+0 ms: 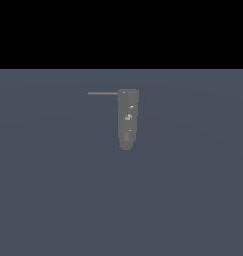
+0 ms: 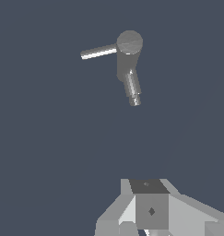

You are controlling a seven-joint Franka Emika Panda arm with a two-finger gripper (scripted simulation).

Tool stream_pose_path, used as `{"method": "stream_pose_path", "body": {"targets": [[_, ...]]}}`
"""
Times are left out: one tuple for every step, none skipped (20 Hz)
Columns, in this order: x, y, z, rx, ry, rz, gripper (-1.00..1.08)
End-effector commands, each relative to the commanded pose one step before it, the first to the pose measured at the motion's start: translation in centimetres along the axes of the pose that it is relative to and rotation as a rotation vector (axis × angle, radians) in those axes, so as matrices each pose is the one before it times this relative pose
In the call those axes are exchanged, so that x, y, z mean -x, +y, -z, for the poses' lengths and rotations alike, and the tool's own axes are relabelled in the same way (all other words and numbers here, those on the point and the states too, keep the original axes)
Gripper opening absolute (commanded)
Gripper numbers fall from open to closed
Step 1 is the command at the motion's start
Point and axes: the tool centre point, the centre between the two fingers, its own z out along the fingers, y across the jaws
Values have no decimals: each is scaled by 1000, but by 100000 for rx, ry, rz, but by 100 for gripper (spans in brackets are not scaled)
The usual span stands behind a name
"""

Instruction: Turn on the faucet by rotating a designated handle.

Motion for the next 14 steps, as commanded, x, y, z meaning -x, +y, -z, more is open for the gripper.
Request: {"method": "stream_pose_path", "body": {"targets": [[-640,-1165,-1147,255,-240,-5344,-100],[-257,-464,-448,117,-96,-2088,-100],[-258,-464,-448,117,-96,-2088,-100],[-258,-464,-448,116,-97,-2086,-100],[-259,-464,-447,115,-97,-2083,-100],[-259,-464,-446,114,-97,-2080,-100],[-260,-463,-445,113,-98,-2078,-100],[-260,-462,-444,112,-98,-2073,-100],[-260,-461,-443,112,-98,-2067,-100],[-260,-460,-441,111,-98,-2063,-100],[-260,-458,-439,110,-97,-2056,-100],[-260,-457,-438,110,-97,-2049,-100],[-260,-455,-436,110,-96,-2042,-100],[-259,-453,-433,109,-96,-2034,-100]]}}
